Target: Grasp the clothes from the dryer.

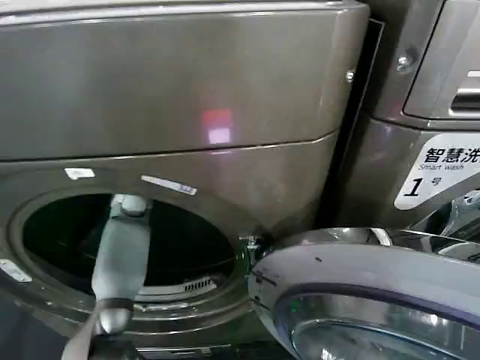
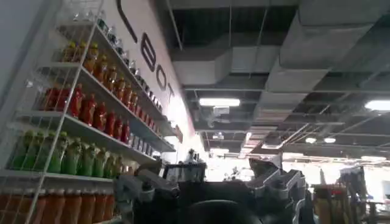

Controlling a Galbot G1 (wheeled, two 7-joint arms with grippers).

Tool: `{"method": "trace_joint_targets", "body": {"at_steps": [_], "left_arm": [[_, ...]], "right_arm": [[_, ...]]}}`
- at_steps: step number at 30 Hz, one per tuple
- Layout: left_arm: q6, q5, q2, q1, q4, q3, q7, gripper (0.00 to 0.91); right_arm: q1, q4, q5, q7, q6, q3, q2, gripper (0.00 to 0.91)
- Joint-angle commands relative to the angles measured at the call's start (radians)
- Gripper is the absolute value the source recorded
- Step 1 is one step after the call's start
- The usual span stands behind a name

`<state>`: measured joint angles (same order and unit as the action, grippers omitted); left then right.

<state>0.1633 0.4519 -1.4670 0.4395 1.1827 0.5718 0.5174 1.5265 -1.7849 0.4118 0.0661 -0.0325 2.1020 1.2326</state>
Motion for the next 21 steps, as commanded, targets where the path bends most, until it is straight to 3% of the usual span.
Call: {"method": "trace_joint_targets", "body": {"at_steps": [1,6,21], "left_arm": [[0.146,-0.378,-0.028,0.146,0.19,-0.002,-0.503,0.0],[0.149,-0.454,-0.033,0.161,0.188,-0.002,-0.578,0.0],[0.153,-0.429,-0.025,0.166,0.187,-0.011,-0.543,0.0]], "right_arm": [[0.004,-0.001,-0.001,0.002,0.014,-0.002,0.0,0.907],[0.01,-0.008,0.0,0.005,0.016,-0.008,-0.002,0.907],[0.026,-0.016,0.023,0.011,0.02,0.009,0.001,0.907]]}}
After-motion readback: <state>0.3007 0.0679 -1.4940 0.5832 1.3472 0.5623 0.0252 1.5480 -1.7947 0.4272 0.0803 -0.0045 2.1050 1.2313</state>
